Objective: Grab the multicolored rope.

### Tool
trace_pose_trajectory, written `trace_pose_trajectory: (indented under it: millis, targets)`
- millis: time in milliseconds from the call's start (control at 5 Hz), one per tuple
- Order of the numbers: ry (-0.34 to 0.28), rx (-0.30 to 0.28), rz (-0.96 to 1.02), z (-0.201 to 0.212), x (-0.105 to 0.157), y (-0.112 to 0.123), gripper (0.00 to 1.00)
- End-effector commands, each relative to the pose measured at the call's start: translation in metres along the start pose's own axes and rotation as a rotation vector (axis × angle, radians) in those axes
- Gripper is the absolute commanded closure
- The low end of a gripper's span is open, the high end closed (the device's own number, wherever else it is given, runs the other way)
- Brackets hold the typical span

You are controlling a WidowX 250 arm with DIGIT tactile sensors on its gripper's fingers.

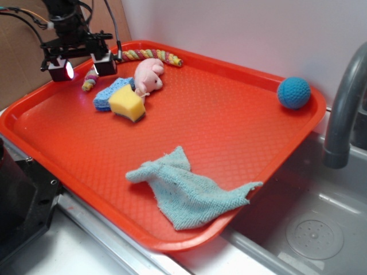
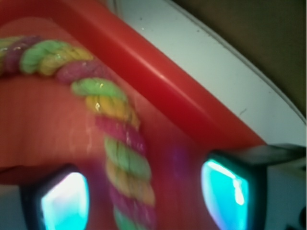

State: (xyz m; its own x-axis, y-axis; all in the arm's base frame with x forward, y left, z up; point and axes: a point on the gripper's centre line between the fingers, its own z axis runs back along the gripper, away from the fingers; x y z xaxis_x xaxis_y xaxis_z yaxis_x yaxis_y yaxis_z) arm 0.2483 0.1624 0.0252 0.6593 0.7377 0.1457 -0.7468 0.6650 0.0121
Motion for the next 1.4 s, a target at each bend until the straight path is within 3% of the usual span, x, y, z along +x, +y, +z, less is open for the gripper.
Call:
trace_pose_trajectory:
  millis: [0,200,400,600,1000,1200]
  targets:
    - [0.010,-0.003,-0.026,-0.012,-0.012,0.021,1.00]
    - [0.073,-0.049,-0.067,0.023,-0.018,0.015,1.00]
    - [0.086,-0.096,-0.146,0.077,-0.038,0.012,1.00]
    - [0.044,-0.143,-0.245,0.131,-0.064,-0.006,1.00]
    - [0.001,-0.065,-0.531,0.206,-0.114,-0.050,1.00]
    - [0.009,-0.109,-0.668,0.220,-0.135,-0.057,1.00]
